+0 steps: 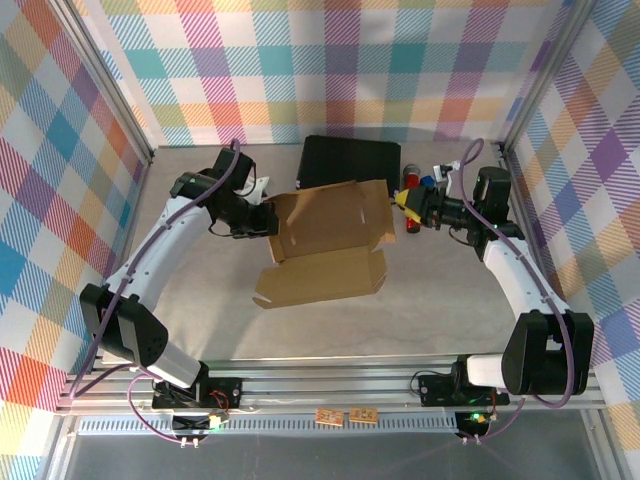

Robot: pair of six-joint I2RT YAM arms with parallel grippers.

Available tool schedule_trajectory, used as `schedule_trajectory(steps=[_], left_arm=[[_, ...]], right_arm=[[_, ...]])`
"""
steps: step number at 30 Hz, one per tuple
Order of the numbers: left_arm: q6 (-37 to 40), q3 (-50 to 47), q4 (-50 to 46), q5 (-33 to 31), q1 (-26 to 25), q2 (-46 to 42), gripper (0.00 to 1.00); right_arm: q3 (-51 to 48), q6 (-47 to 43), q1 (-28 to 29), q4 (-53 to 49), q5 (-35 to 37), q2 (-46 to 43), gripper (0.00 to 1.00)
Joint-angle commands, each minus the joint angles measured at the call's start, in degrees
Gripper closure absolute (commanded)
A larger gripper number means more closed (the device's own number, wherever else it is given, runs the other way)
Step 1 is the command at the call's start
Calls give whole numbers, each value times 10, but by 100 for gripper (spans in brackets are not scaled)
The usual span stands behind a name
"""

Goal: Fold the paper box

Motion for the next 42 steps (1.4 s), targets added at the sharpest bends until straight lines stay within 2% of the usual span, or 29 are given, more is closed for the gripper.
schedule_trajectory(steps=[1,5,10,16,23,32,37,40,42], left_arm=[[8,25,-21,31,4,8,100],[8,34,-23,31,4,14,100],[8,38,-23,31,4,18,100],[6,39,-20,28,4,16,100],[5,41,-21,28,4,13,100],[3,46,-22,24,4,9,100],[3,47,-21,23,4,6,100],[3,46,-20,23,4,4,100],[3,46,-20,23,3,3,100]], right_arm=[[-17,16,10,60,-58,9,59],[-8,-32,24,11,-51,19,60],[5,-10,35,37,-65,29,60],[48,-93,71,-79,-52,27,60],[85,-145,97,-145,-17,36,59],[161,-245,141,-284,94,44,55],[196,-300,173,-358,205,49,52],[206,-316,194,-372,280,45,51],[215,-326,205,-379,306,47,51]])
